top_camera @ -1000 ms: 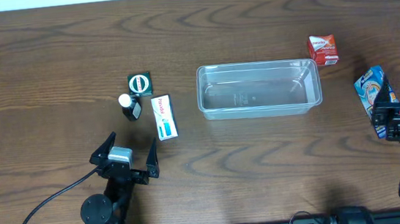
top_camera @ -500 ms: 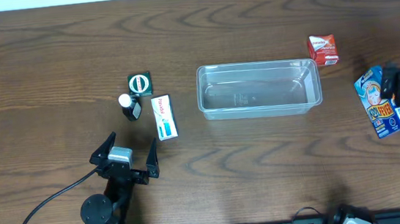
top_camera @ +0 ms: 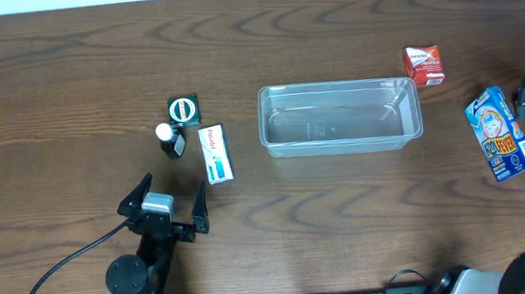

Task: Pack container
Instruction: 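Move the right gripper right toward the blue Kool Fever box, then lower the right gripper and grasp the blue Kool Fever box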

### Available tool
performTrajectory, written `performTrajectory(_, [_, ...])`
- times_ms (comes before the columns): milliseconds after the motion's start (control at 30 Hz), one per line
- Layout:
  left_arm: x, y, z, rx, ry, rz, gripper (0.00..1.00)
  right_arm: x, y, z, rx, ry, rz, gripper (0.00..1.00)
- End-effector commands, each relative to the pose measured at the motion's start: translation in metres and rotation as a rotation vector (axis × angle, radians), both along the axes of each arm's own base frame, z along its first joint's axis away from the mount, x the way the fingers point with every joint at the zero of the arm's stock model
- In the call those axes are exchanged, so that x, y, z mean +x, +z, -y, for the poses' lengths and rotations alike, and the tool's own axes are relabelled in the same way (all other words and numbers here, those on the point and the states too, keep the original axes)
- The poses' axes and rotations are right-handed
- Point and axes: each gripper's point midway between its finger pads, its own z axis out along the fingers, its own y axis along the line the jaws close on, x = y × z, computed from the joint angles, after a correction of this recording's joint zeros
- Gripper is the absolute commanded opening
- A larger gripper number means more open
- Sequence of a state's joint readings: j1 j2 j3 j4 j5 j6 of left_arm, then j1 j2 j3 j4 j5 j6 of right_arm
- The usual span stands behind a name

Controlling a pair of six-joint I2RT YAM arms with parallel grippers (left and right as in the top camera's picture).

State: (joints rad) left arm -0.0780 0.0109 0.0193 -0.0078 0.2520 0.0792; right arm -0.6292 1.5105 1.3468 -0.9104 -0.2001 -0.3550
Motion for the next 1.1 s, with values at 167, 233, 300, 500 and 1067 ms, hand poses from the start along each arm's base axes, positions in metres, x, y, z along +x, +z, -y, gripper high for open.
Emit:
performTrajectory(167, [-0.001,-0.015,0.001,0.008,-0.010,-0.044,0.98,0.008,0.002,0.000,0.061,-0.033,0.029,0.99])
performTrajectory(233, [-0.001,-0.015,0.001,0.008,-0.010,-0.044,0.98,0.008,0.001,-0.001,0.065,-0.032,0.027,0.99])
performTrajectory(300, [-0.001,-0.015,0.001,0.008,-0.010,-0.044,0.98,0.006,-0.003,0.002,0.056,-0.040,0.012,0.99])
performTrajectory(500, [-0.001,-0.015,0.001,0.008,-0.010,-0.044,0.98,0.005,-0.031,0.005,0.068,-0.014,-0.066,0.97])
performTrajectory(1067, [-0.001,-0.015,0.001,0.008,-0.010,-0.044,0.98,0.008,-0.086,-0.016,0.149,0.149,-0.210,0.70])
